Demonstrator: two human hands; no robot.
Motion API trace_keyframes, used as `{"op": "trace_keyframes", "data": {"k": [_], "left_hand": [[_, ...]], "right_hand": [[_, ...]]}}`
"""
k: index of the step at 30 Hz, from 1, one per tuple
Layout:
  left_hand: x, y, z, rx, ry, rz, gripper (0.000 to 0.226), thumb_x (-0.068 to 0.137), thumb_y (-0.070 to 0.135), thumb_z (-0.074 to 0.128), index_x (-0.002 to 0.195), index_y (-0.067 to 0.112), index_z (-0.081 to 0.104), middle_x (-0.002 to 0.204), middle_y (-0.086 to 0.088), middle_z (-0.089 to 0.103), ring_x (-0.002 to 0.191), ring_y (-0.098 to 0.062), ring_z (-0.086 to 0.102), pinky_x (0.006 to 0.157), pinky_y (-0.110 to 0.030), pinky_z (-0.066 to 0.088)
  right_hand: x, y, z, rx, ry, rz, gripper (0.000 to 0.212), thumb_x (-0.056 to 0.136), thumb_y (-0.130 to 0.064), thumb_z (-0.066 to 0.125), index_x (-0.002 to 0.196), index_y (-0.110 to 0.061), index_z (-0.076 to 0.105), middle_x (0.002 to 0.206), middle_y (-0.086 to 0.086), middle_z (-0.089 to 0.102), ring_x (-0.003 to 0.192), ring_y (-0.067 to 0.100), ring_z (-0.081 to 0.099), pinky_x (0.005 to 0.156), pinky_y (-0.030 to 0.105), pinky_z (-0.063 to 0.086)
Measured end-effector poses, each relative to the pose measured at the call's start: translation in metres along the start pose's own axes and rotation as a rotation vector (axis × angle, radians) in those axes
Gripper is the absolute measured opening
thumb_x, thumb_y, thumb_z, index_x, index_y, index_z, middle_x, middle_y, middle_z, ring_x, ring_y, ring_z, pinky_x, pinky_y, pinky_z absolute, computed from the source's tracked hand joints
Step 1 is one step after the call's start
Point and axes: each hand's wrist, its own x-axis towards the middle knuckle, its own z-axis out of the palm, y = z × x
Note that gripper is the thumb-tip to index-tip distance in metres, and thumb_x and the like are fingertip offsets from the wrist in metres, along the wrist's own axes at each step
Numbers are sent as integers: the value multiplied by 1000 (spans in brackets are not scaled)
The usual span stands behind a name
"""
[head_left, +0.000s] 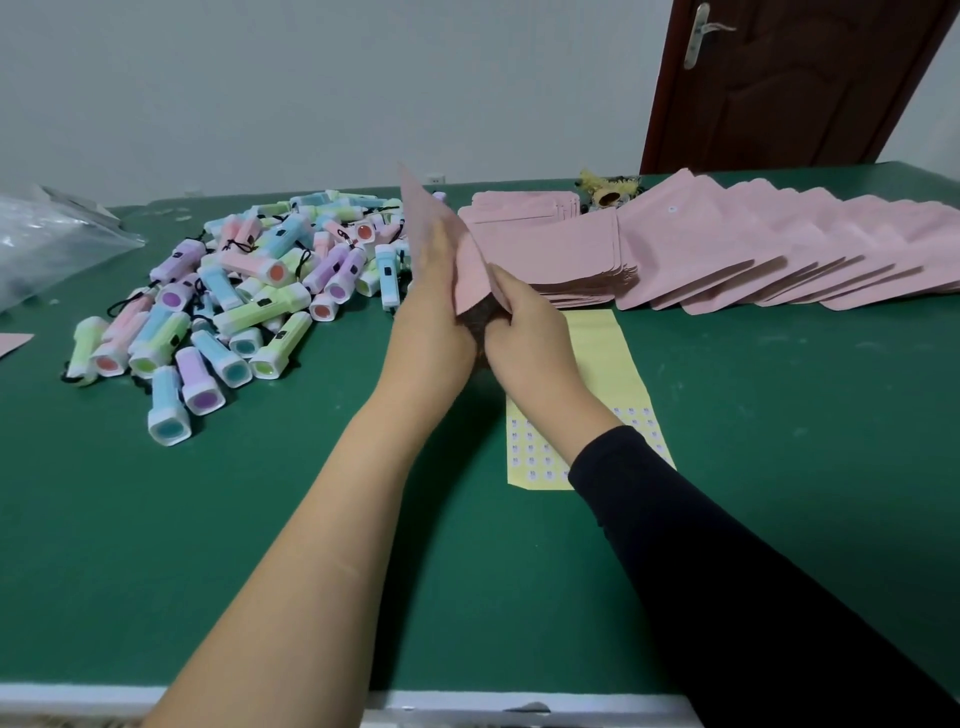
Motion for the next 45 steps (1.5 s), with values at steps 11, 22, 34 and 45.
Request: {"op": "trace_keyframes", "data": {"k": [11, 22, 34, 45], "left_hand": [[3, -13, -1, 54, 110, -42, 83, 78, -19, 33, 146, 28, 45, 161, -10, 25, 147, -12, 20, 107, -4, 18], [0, -16, -1, 228, 177, 37, 83, 81, -21, 34, 146, 30, 45, 164, -5, 17, 151, -17, 14, 113, -22, 19], [-4, -3, 19, 262, -44, 185, 61, 99, -1, 33, 156, 16, 20, 165, -2, 12, 152, -15, 1, 109, -4, 1], [-1, 12, -3, -649, 25, -293, 72, 92, 43, 59, 154, 32, 25, 157, 19, 29, 137, 2, 34, 118, -36, 23]], "right_hand": [[5, -3, -3, 186, -52, 123, 36, 90, 4, 41, 111, -15, 63, 98, 3, 67, 88, 26, 65, 75, 36, 59], [0, -4, -9, 618, -345, 710, 40, 95, -45, 45, 66, -19, 43, 45, -6, 41, 34, 8, 44, 40, 16, 24], [-6, -10, 8, 976, -73, 378, 29, 100, -9, 39, 116, -18, 62, 110, -2, 70, 96, 7, 66, 74, 21, 52], [2, -19, -7, 1142, -196, 223, 39, 104, -25, 37, 137, -13, 54, 134, 5, 61, 125, 19, 56, 112, 40, 39]]}}
